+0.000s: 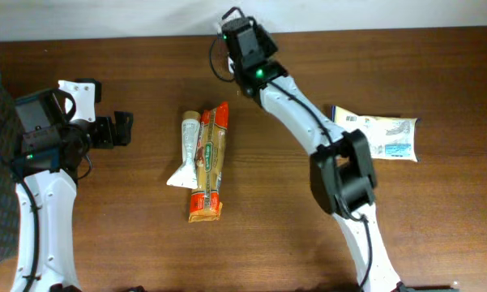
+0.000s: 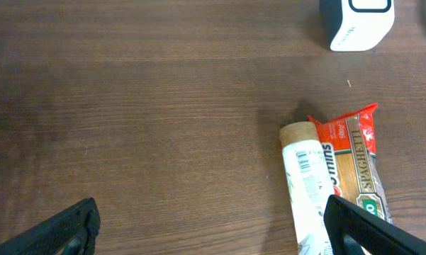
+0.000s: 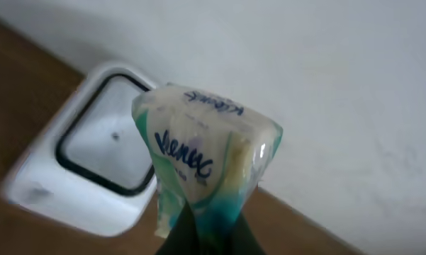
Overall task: Scan the item barcode
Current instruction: 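Lift the tissue pack and hold it before the scanner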
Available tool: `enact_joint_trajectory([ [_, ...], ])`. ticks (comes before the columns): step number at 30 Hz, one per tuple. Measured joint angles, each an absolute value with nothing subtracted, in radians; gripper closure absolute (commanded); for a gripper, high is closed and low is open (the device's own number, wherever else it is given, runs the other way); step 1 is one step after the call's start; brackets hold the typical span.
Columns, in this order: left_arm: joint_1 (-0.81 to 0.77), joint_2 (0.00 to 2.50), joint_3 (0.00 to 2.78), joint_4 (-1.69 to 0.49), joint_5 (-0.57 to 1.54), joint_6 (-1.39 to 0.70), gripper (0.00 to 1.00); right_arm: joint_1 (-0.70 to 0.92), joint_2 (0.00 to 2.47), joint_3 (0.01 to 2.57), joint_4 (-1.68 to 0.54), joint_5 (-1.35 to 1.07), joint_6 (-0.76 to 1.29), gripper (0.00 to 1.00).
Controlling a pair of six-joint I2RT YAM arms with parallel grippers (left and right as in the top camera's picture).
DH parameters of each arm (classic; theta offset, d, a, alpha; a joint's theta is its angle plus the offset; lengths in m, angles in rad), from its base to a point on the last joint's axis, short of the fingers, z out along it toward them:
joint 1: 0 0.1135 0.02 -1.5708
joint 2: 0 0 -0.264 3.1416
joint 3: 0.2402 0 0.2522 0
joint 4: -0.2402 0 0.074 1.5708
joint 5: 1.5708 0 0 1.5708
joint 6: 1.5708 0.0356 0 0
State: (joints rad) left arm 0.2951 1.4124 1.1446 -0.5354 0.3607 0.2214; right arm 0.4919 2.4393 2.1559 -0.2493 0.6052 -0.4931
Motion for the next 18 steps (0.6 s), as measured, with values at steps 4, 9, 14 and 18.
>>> enact_joint_trajectory([
  [4,0.295,1.412,1.145,-0.536,0.361,0.221,0.01,0.492,2.503,2.156,-0.139,0.653,-0.667,0.96],
  [9,0.295,1.412,1.145,-0.536,0.361,0.221,0.01,0.485,2.521,2.156,-0.073,0.629,-0.760,0.96],
  [14,0.295,1.412,1.145,-0.536,0.361,0.221,0.01,0.472,2.582,2.156,-0.022,0.573,-0.978,0.96],
  [18,0.295,1.412,1.145,-0.536,0.361,0.221,0.01,0.468,2.591,2.156,0.018,0.566,-1.049,0.96],
])
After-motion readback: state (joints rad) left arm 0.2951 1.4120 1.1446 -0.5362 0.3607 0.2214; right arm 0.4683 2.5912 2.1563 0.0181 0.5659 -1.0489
